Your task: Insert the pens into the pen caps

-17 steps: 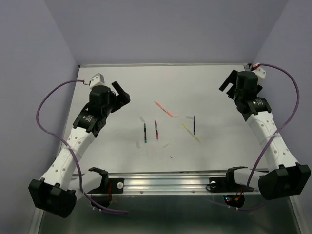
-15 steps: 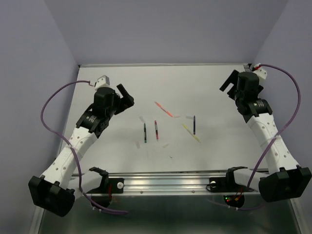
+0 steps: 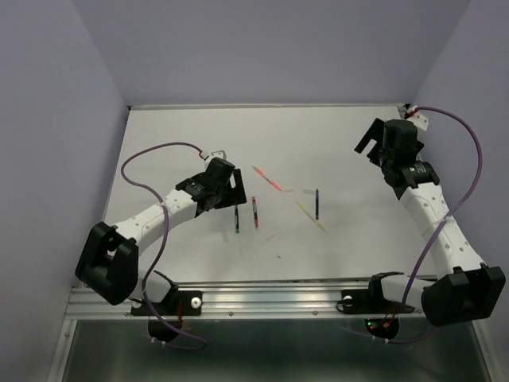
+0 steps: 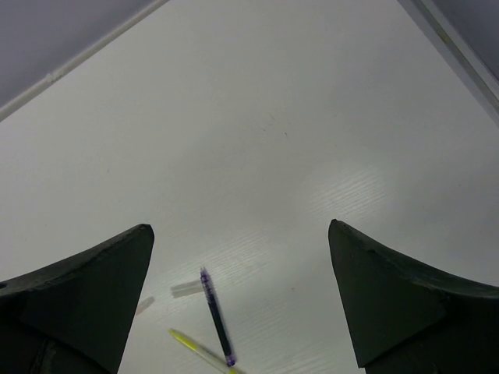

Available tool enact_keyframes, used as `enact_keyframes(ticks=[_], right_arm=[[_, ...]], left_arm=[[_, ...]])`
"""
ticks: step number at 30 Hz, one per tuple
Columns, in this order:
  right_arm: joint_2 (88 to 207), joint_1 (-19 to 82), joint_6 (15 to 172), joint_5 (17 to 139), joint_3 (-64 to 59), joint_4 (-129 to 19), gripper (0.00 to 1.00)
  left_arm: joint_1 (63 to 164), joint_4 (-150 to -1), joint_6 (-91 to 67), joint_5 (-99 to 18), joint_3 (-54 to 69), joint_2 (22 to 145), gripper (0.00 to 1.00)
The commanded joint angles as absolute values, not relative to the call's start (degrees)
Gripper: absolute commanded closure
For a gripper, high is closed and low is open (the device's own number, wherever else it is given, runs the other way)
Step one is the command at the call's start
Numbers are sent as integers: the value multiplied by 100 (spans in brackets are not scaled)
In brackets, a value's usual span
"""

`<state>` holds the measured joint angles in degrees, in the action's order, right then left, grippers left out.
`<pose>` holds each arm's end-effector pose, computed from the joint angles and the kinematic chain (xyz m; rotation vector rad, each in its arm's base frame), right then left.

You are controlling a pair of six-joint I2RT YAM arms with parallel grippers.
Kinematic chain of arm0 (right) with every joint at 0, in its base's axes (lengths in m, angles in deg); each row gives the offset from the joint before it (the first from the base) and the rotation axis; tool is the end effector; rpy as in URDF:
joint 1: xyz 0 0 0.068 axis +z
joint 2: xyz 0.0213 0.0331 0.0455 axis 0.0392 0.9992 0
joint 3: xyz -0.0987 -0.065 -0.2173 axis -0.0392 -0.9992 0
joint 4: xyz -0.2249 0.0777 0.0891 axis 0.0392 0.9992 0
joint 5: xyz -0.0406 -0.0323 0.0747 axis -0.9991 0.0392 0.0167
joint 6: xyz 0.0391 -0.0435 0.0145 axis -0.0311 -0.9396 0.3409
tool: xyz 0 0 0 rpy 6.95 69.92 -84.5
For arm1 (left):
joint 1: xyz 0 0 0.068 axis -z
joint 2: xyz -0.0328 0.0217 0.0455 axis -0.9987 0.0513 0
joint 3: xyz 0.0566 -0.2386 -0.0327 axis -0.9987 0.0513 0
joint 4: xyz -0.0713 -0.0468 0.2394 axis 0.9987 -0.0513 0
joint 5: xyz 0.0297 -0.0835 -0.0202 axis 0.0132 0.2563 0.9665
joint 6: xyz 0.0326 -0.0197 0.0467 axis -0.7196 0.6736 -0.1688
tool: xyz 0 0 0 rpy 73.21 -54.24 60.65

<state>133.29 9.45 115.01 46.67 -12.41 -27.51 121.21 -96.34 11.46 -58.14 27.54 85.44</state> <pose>0.2666 0.0159 0.3312 0.6156 1.9392 -0.0337 0.2468 -0.1587 0.2163 -0.0931 2.3642 -0.4069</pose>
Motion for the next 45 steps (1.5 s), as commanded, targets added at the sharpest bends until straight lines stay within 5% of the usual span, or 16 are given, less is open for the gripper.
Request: enact_keyframes(ticks=[1,16,36,45], right_arm=[[13576,936,11265,4862,-1253,-2928,0],[14210,936,11203,4704,-1068,-2700,0],[14271,936,11220,4660,-1104,-2647,0],[14017,936,11080,4800,-1121,-2665,0]], left_arm=[[12247,-9441,1091,-6003,2767,8813,4],[12398,-9388,915,-5853,2345,10167,45],[12661,-10038,1047,-6548,2090,10642,70],[12652,-10003,1056,-6477,2099,10476,100]])
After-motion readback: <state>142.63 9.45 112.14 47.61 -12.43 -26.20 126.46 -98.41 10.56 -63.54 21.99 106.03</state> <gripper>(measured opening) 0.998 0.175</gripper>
